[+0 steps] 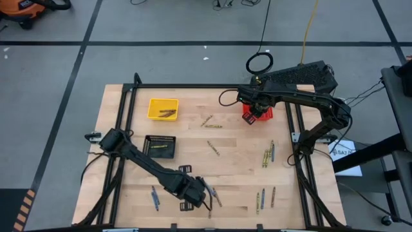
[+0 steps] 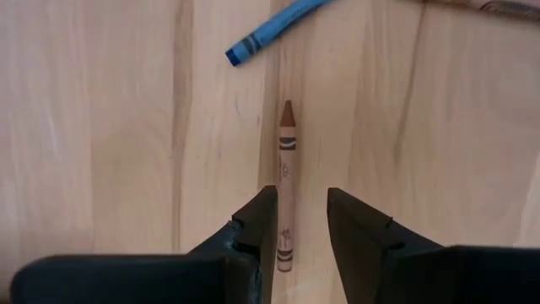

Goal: Sort crayons
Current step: Put the brown crayon into the yellow bin

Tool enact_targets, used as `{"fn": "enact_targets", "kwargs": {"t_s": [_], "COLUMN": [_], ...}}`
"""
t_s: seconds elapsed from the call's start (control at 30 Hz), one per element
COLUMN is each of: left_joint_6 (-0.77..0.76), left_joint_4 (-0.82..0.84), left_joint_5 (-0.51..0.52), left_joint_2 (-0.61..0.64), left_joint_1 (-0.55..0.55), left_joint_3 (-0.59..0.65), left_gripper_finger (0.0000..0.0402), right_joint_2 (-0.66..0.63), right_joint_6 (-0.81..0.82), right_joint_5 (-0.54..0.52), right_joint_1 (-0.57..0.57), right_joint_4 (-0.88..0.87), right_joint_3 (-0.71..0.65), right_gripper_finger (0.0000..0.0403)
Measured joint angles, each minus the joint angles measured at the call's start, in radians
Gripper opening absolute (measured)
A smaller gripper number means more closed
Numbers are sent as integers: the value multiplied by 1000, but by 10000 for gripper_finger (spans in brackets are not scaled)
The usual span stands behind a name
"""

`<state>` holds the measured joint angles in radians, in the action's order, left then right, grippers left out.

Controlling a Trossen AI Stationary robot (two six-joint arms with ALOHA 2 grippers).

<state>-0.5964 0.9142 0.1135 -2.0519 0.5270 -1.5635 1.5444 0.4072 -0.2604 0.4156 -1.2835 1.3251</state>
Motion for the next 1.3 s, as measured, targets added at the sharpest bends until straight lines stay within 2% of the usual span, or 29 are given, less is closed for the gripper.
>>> {"fn": "enact_targets", "kwargs": {"t_s": [0.47, 0.7, 0.83, 1.03, 1.3], "left_joint_6": [4, 1, 1, 2, 57], "left_joint_4": [-10, -63, -102, -105, -97], "left_joint_5": [-11, -15, -25, -49, -54], "left_joint_2": [-88, -82, -82, -83, -77], "left_joint_1": [-11, -21, -24, -27, -28], "left_joint_3": [0, 53, 81, 83, 81], "left_gripper_finger": [101, 97, 77, 14, 4], "right_joint_2": [0, 0, 0, 0, 0], "right_joint_6": [-7, -7, -8, -8, -8], "right_joint_5": [0, 0, 0, 0, 0], "right_joint_1": [-28, -28, -28, -28, -28], "right_joint_4": [0, 0, 0, 0, 0], "right_joint_3": [0, 0, 0, 0, 0], "right_gripper_finger": [82, 82, 82, 82, 82]}}
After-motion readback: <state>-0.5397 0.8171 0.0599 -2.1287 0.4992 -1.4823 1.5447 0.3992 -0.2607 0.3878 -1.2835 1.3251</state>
